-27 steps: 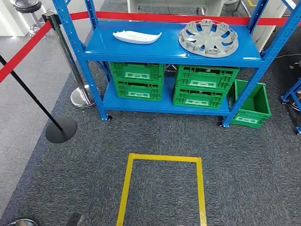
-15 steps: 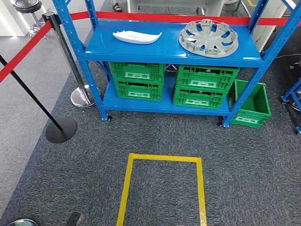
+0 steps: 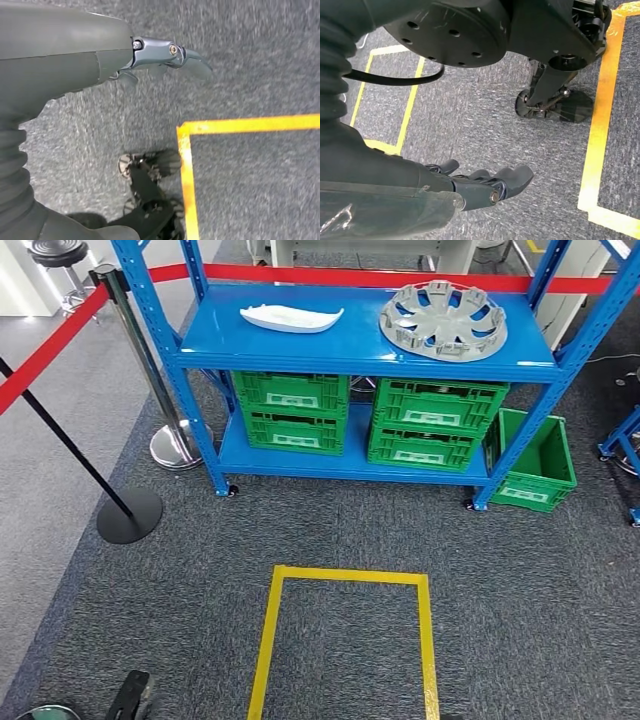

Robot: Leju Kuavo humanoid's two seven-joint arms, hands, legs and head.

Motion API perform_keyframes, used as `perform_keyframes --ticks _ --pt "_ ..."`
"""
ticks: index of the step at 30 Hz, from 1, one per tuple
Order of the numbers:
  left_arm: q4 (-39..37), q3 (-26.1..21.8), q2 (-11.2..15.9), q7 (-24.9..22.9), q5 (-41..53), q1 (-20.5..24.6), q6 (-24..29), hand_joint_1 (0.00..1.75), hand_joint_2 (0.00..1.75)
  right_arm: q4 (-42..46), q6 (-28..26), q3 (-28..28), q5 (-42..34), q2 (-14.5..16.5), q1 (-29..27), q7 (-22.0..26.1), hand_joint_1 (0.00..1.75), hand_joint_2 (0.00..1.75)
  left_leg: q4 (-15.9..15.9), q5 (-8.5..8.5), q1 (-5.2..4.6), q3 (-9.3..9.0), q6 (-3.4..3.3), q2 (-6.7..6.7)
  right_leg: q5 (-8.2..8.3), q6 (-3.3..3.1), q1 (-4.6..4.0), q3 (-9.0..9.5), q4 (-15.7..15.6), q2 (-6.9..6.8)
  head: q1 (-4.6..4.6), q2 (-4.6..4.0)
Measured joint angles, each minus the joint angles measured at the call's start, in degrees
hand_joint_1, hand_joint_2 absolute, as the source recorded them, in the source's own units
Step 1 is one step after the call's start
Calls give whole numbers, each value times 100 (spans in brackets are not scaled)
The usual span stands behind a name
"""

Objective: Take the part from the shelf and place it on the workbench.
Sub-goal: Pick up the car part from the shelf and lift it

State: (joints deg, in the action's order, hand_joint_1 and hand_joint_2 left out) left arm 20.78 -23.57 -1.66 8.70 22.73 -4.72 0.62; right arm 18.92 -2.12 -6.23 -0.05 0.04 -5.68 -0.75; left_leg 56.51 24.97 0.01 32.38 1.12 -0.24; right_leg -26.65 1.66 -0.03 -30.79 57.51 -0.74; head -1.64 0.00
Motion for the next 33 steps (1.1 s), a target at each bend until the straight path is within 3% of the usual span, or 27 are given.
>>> perform_keyframes --ticks 1,5,12,16,20,23,27,28,32,33 --pt "-16 -154 -14 36 136 24 -10 0 175 -25 -24 -41 -11 0 25 35 0 175 0 0 0 0 0 0 0 0 0 0 0 0 0 0" --pt "-91 -746 -73 177 662 110 -52 0 0 -95 -104 -180 -72 5 151 306 0 0 0 0 0 2 0 0 0 0 0 1 0 0 0 0" --pt "-217 -1609 -177 403 1432 230 -129 0 0 128 -92 -307 -162 33 409 1152 0 0 0 -2 0 1 -2 0 1 1 0 4 1 -1 0 0" --pt "-278 -1946 -216 500 1744 288 -180 0 0 729 30 -312 -169 47 444 1523 0 175 0 -3 0 2 -3 0 2 1 0 4 1 -1 0 0" --pt "-326 -2204 -248 571 1955 336 -214 0 0 1480 177 -312 -170 48 462 1765 0 0 0 -3 0 2 -3 0 2 1 0 5 2 -1 0 0" --pt "-357 -2370 -263 623 2089 363 -243 0 0 2094 286 -312 -169 46 488 1919 0 0 0 -3 0 2 -3 0 2 1 0 5 2 -1 1 0" --pt "-385 -2581 -285 672 2251 398 -271 0 0 2932 423 -317 -143 25 573 2112 0 175 7 -2 -5 2 -7 0 8 8 4 6 -2 -1 -1 0" --pt "-391 -2631 -292 683 2290 407 -277 0 0 3148 452 -320 -135 16 598 2159 0 175 12 0 -9 3 -11 0 11 13 8 7 -4 -2 -1 0" --pt "-421 -2838 -305 746 2444 449 -289 0 0 3996 559 -372 -91 -34 687 2342 0 0 21 9 -35 8 -40 0 18 39 34 7 -7 -2 -1 0" --pt "-426 -2888 -306 758 2484 457 -290 0 0 4209 586 -393 -78 -48 708 2392 0 0 22 12 -45 11 -54 0 20 50 44 7 -11 -3 -2 0"
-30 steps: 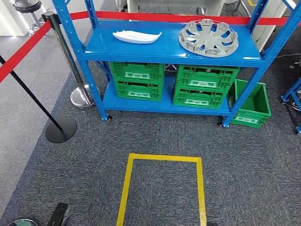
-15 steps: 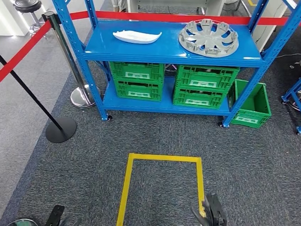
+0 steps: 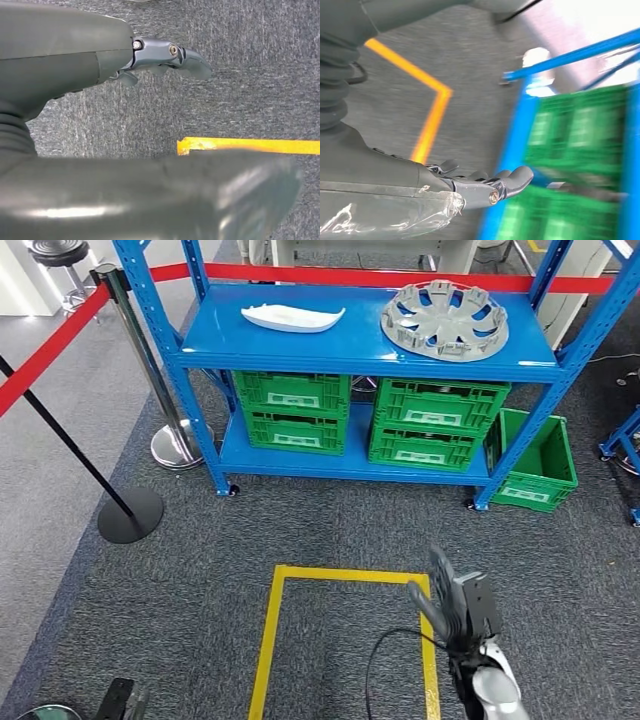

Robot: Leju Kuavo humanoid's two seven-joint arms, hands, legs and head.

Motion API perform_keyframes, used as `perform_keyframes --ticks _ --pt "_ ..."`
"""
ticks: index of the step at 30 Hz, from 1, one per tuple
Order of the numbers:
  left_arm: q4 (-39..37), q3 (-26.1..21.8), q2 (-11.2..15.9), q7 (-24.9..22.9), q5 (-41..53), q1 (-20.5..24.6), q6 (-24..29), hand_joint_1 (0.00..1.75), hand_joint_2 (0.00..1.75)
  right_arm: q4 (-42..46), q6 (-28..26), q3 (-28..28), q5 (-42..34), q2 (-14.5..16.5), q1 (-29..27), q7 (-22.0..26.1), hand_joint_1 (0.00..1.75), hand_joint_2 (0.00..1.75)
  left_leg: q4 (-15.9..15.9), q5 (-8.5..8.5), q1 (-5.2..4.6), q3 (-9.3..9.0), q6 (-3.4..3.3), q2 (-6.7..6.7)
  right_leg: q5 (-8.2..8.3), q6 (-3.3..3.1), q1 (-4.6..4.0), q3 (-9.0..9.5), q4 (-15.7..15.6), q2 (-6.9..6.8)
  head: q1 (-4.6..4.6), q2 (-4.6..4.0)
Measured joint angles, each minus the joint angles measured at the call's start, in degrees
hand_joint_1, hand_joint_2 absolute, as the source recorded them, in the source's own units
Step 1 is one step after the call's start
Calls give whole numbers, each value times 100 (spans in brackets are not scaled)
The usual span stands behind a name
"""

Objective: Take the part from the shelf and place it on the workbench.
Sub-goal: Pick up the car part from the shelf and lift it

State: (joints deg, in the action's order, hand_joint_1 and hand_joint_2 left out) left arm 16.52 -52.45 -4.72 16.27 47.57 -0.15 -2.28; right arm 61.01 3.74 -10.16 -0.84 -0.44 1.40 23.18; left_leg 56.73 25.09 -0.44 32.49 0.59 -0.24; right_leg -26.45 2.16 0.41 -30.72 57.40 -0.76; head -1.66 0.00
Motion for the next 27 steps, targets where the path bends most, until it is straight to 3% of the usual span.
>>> perform_keyframes --ticks 4,6,8,9,10,11,13,15,18,20,23,24,25,26,27 --pt "-6 -166 -16 44 138 18 -5 0 0 813 81 -53 41 -57 76 200 0 0 -79 -45 12 -19 -87 -4 -67 67 13 -42 69 13 4 1" --pt "-10 -277 -42 76 204 40 -13 0 0 1264 120 -95 55 -122 129 304 0 0 -121 -69 41 -39 -118 -6 -349 81 12 -308 598 42 25 1" --pt "-19 -395 -63 96 267 68 -20 0 0 1663 154 -140 72 -192 160 398 0 0 -120 -63 44 -43 -127 -18 -671 92 16 -739 1429 52 43 0" --pt "-26 -454 -74 99 294 78 -25 0 0 1855 170 -157 80 -227 160 440 0 0 -119 -57 46 -48 -125 -31 -716 102 21 -899 1699 52 45 0" --pt "-33 -514 -85 102 324 84 -33 0 0 2053 186 -169 88 -264 163 486 0 0 -116 -49 52 -58 -114 -50 -637 113 27 -955 1736 52 50 0" --pt "-42 -577 -100 104 351 90 -42 0 0 2262 203 -178 96 -302 174 534 0 0 -110 -35 64 -76 -94 -70 -441 124 36 -889 1522 52 51 0" --pt "-57 -711 -126 106 407 110 -64 0 0 2702 243 -204 115 -378 216 637 0 0 -79 13 87 -112 -23 -108 9 169 61 -541 718 76 57 0" --pt "-67 -847 -134 106 461 139 -78 0 0 3114 287 -242 133 -442 254 739 0 0 -27 50 88 -107 53 -139 178 145 70 -299 203 124 65 1" --pt "-91 -1052 -150 106 543 160 -99 0 0 3716 362 -287 153 -539 280 894 0 0 -12 59 97 -80 132 -149 150 -4 47 -302 168 145 49 1" --pt "-103 -1152 -169 106 606 175 -109 0 0 4088 418 -302 163 -583 308 1007 0 0 188 210 106 11 183 -113 146 -94 50 -299 169 135 26 0" --pt "-117 -1324 -187 106 695 216 -130 0 0 4656 520 -308 193 -680 331 1181 0 0 1266 710 105 556 219 -74 135 -157 42 -298 165 99 -19 0" --pt "-126 -1391 -190 106 724 221 -143 0 0 4846 561 -310 201 -725 335 1244 0 0 1583 791 105 729 216 -73 129 -165 36 -296 165 90 -21 0" --pt "-134 -1459 -194 106 753 223 -162 0 0 5021 600 -311 204 -768 340 1308 0 0 1714 762 105 816 206 -72 124 -171 30 -292 165 86 -21 0" --pt "-140 -1521 -197 106 780 224 -183 0 0 5183 643 -312 207 -809 342 1374 0 0 1613 622 104 791 191 -71 119 -170 27 -286 165 84 -20 0" --pt "-143 -1575 -199 106 808 226 -199 0 0 5331 685 -313 208 -844 345 1437 0 0 1305 408 104 657 173 -64 112 -163 26 -275 165 83 -21 0"
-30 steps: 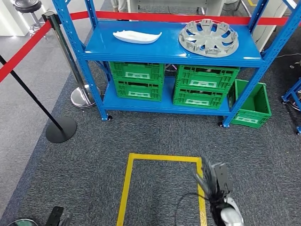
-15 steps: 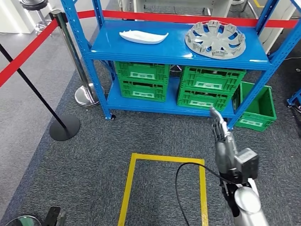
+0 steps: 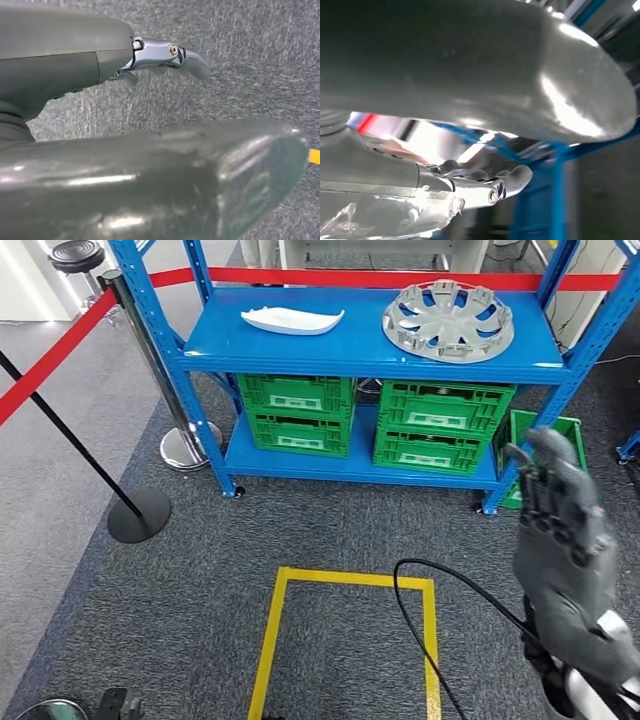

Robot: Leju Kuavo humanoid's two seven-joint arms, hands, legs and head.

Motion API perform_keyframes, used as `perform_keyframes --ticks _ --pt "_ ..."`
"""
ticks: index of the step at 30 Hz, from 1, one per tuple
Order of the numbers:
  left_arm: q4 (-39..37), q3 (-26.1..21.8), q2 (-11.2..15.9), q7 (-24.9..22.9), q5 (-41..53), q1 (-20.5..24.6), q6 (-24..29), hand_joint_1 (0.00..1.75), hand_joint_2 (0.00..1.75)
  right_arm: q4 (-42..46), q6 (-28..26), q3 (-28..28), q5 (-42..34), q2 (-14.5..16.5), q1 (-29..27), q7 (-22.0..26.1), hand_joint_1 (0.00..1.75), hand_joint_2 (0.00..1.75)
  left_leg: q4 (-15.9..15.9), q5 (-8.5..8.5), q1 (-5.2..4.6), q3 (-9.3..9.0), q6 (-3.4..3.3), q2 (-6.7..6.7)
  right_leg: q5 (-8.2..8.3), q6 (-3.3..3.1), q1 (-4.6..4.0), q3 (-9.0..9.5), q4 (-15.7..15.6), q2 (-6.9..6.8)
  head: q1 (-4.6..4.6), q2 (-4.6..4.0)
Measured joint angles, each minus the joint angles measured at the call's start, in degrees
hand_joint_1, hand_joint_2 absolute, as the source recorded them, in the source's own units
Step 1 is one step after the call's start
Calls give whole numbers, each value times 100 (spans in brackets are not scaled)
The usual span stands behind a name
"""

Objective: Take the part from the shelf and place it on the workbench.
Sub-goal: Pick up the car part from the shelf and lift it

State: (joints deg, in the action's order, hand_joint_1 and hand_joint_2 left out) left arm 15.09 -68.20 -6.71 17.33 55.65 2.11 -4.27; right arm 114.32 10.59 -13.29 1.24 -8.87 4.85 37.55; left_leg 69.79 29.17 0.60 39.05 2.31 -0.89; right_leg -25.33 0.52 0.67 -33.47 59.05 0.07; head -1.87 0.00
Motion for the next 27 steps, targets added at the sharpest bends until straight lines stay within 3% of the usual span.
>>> perform_keyframes --ticks 1,3,6,8,11,13,14,16,17,19,23,25,27 --pt "-1 -41 -2 0 24 3 -13 0 0 123 37 0 1 -26 4 54 0 0 -401 -211 -1 -191 -18 23 -8 13 -2 10 0 1 -1 0" --pt "-4 -97 -4 -2 88 26 -24 0 0 312 112 -1 14 -59 12 121 0 0 -1062 -405 -12 -500 -48 61 -32 66 -23 9 9 9 -1 0" --pt "-14 -155 -3 -15 194 49 -33 0 0 520 196 -14 70 -89 25 161 0 0 -1266 -377 -27 -573 -139 50 12 194 -25 12 30 6 11 1" --pt "-21 -179 -8 -17 242 47 -23 0 0 601 214 -26 108 -99 44 162 0 0 -1288 -371 -22 -627 -213 35 -83 243 -17 -52 191 0 30 1" --pt "-28 -196 -4 -17 285 52 8 0 0 660 222 -46 149 -125 61 160 0 0 -1292 -339 -34 -685 -280 28 -555 261 -19 -562 1154 4 60 0" --pt "-29 -201 0 -17 308 51 22 0 0 666 222 -57 170 -136 44 158 0 0 -1288 -303 -46 -720 -295 21 -673 283 -18 -870 1616 5 63 0" --pt "-30 -203 -1 -17 320 51 26 0 0 666 222 -63 179 -137 39 156 0 0 -1287 -277 -49 -753 -291 12 -566 287 -18 -871 1537 5 62 0" --pt "-31 -205 -1 -17 341 51 28 0 0 667 219 -78 198 -138 42 143 0 0 -1287 -206 -49 -853 -265 -10 -106 276 -13 -580 829 6 64 0" --pt "-32 -205 -1 -16 349 52 29 0 0 667 213 -87 207 -138 46 131 0 0 -1286 -167 -52 -902 -243 -18 43 261 -15 -410 451 8 62 0" --pt "-32 -206 7 -14 370 57 37 0 0 668 197 -102 222 -138 52 104 0 0 -1284 -106 -58 -949 -184 -26 116 192 -31 -212 49 12 57 1" --pt "-41 -206 5 -13 390 75 44 0 0 671 159 -121 231 -138 47 72 0 0 -1120 -48 -60 -950 -83 -17 59 48 -18 -72 -5 11 41 1" --pt "-51 -205 -8 -11 392 93 46 0 0 670 142 -132 233 -137 45 56 0 0 -594 88 -52 -654 -29 -4 12 2 -1 17 -29 -1 21 0" --pt "-54 -206 -7 -11 397 87 56 0 0 668 129 -143 238 -136 30 41 0 0 131 348 -44 -133 14 2 -48 -20 3 76 -32 -8 9 0"
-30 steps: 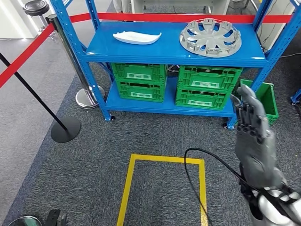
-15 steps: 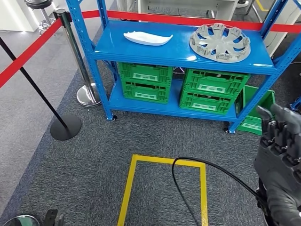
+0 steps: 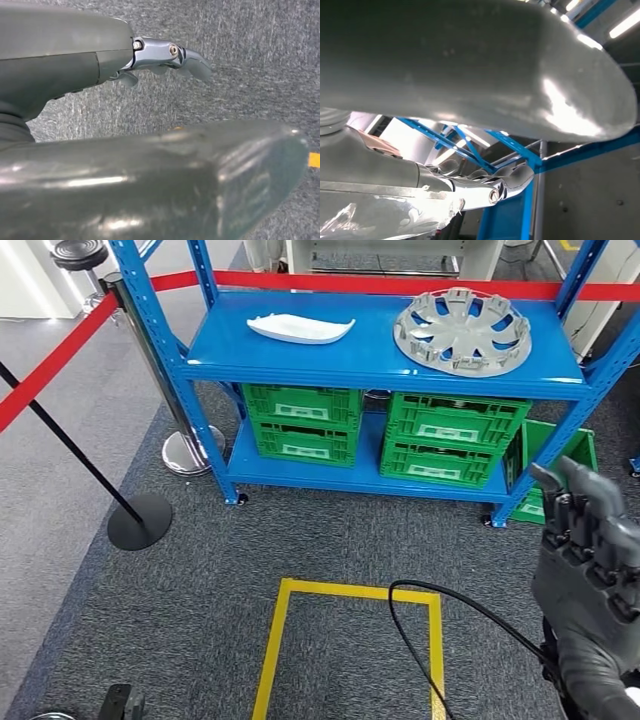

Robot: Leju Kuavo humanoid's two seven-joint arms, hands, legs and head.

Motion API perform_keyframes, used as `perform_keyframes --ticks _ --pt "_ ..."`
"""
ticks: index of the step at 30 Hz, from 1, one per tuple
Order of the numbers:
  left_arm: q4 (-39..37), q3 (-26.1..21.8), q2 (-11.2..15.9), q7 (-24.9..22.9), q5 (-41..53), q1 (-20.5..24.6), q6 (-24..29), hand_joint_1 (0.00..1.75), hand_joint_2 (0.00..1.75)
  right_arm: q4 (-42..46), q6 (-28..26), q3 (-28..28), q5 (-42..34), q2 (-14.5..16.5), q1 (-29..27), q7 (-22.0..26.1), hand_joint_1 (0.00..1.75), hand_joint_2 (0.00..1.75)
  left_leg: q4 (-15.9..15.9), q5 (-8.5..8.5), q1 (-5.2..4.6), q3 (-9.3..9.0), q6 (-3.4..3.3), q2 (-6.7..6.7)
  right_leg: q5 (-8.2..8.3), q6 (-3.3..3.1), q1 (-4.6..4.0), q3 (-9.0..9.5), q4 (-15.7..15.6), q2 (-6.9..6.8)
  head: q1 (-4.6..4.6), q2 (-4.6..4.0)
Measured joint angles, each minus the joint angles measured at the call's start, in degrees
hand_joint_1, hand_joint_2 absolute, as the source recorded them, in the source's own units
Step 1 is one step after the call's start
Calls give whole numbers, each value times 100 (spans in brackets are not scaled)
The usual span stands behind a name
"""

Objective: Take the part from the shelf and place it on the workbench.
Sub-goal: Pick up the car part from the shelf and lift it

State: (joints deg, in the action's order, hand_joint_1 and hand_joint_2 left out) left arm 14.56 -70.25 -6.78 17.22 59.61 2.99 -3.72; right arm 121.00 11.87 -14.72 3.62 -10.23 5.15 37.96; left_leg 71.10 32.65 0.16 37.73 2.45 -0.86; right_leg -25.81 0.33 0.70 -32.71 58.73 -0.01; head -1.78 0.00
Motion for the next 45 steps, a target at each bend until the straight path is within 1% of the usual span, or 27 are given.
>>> perform_keyframes --ticks 1,2,3,5,7,8,11,12,13,15,16,17,18,20,22,27,28,30,32,33,34,36,37,39,42,43,45 --pt "0 -1 3 0 5 -9 7 0 0 -1 -5 -8 5 1 -9 -9 0 0 219 62 1 214 12 1 -36 1 4 38 0 2 -1 0" --pt "-1 -1 4 0 15 -17 14 0 0 -3 -11 -19 10 2 -15 -17 0 0 260 9 2 342 19 3 -77 8 10 90 0 4 -1 0" --pt "-1 -2 5 0 26 -22 19 0 0 -4 -16 -30 16 2 -18 -26 0 0 98 -182 6 363 24 6 -124 23 21 155 0 6 -1 0" --pt "-4 -2 5 0 48 -25 33 0 0 -7 -34 -53 38 4 -14 -42 0 0 -599 -782 26 202 46 35 -233 78 38 288 2 5 -4 0" --pt "-13 -1 0 -1 63 -21 43 0 0 -10 -58 -80 62 5 -7 -55 0 0 -1151 -1078 48 61 24 98 -351 159 32 368 19 5 -25 0" --pt "-18 -1 -3 -2 70 -20 49 0 0 -12 -66 -97 73 5 -3 -63 0 0 -1252 -1103 48 42 -11 116 -399 203 24 386 13 3 -35 0" --pt "-23 -1 -8 -3 106 -18 63 0 0 -16 -85 -138 90 10 27 -98 0 0 -1261 -1088 46 4 -153 93 -507 309 34 453 -7 -17 -28 0" --pt "-24 -1 -10 -3 119 -16 66 0 0 -17 -96 -148 94 12 47 -107 0 0 -1269 -1074 49 -20 -196 87 -597 328 35 411 124 -19 -15 0" --pt "-24 0 -11 -3 128 -14 68 0 0 -17 -105 -155 98 14 65 -115 0 0 -1275 -1056 48 -44 -235 84 -740 339 34 290 387 -18 -3 0" --pt "-24 0 -10 -2 137 -9 71 0 0 -27 -116 -169 99 14 78 -121 0 0 -1274 -1007 17 -80 -292 78 -1068 337 20 -162 1179 -15 14 0" --pt "-24 0 -10 -2 140 -9 72 0 0 -34 -116 -178 99 14 77 -123 0 0 -1274 -983 -1 -99 -309 71 -1134 326 12 -378 1490 -14 15 0" --pt "-25 0 -10 -2 143 -10 71 0 0 -43 -117 -188 99 14 77 -125 0 0 -1274 -958 -17 -123 -319 60 -1079 306 -1 -513 1615 -14 15 0" --pt "-25 0 -11 -2 147 -10 70 0 0 -50 -121 -199 99 14 80 -129 0 0 -1274 -931 -30 -156 -323 47 -900 277 -17 -531 1503 -13 15 0" --pt "-27 1 -13 1 154 -9 62 0 0 -56 -140 -221 94 14 91 -138 0 0 -1274 -880 -45 -234 -314 20 -382 196 -59 -308 789 -9 17 0" --pt "-29 0 -9 7 156 -6 52 0 0 -60 -168 -243 85 14 104 -148 0 0 -1267 -841 -66 -274 -278 0 -91 137 -95 -85 189 -11 17 0" --pt "-35 -1 17 31 173 -10 48 0 0 -70 -196 -281 -26 20 123 -167 0 0 -1177 -740 -58 -258 -117 -5 -44 37 -87 44 -16 -10 -3 1" --pt "-36 0 23 38 176 -8 49 0 0 -74 -188 -286 -63 26 128 -175 0 0 -970 -626 -54 -162 -80 -1 -39 14 -68 79 -41 -14 -12 1" --pt "-37 1 32 44 178 -12 55 0 0 -93 -142 -293 -183 39 128 -215 0 0 -267 -319 -32 216 -18 5 -59 -14 -54 114 -54 -21 -31 0" --pt "-37 -1 45 46 183 -22 67 0 0 -121 -64 -295 -354 52 105 -271 0 0 240 -213 -12 544 20 7 -91 -8 -39 140 -54 11 -29 0" --pt "-37 -1 49 47 187 -28 71 0 0 -135 -18 -294 -439 60 94 -297 0 0 196 -330 -1 559 36 7 -110 7 -26 162 -53 40 -28 0" --pt "-37 -2 54 48 191 -32 74 0 0 -149 28 -294 -517 68 86 -319 0 0 -52 -530 12 459 52 4 -131 28 -9 192 -53 79 -28 0" --pt "-38 -2 62 49 197 -41 74 0 0 -173 110 -293 -641 86 82 -349 0 0 -835 -920 61 70 89 -100 -191 90 11 238 -44 158 -34 0" --pt "-39 -2 66 49 200 -43 73 0 0 -185 141 -293 -681 94 82 -356 0 0 -1129 -996 80 -91 80 -164 -220 125 12 246 -44 203 -33 0" --pt "-39 -2 68 57 209 -44 72 0 0 -201 191 -292 -733 110 77 -363 0 0 -1359 -956 87 -232 15 -227 -255 201 15 247 -75 295 -36 0" --pt "-39 -2 69 80 225 -30 67 0 0 -222 245 -293 -780 131 80 -381 0 0 -1397 -914 86 -289 -132 -106 -309 293 31 244 -34 301 -14 0" --pt "-39 -2 68 86 228 -28 65 0 0 -230 256 -294 -791 138 86 -390 0 0 -1413 -898 88 -321 -176 -62 -401 307 25 152 165 242 1 0" --pt "-39 -2 73 95 235 -35 63 0 0 -249 283 -296 -827 150 89 -419 0 0 -1418 -829 70 -391 -237 26 -695 315 14 -275 935 119 32 0"
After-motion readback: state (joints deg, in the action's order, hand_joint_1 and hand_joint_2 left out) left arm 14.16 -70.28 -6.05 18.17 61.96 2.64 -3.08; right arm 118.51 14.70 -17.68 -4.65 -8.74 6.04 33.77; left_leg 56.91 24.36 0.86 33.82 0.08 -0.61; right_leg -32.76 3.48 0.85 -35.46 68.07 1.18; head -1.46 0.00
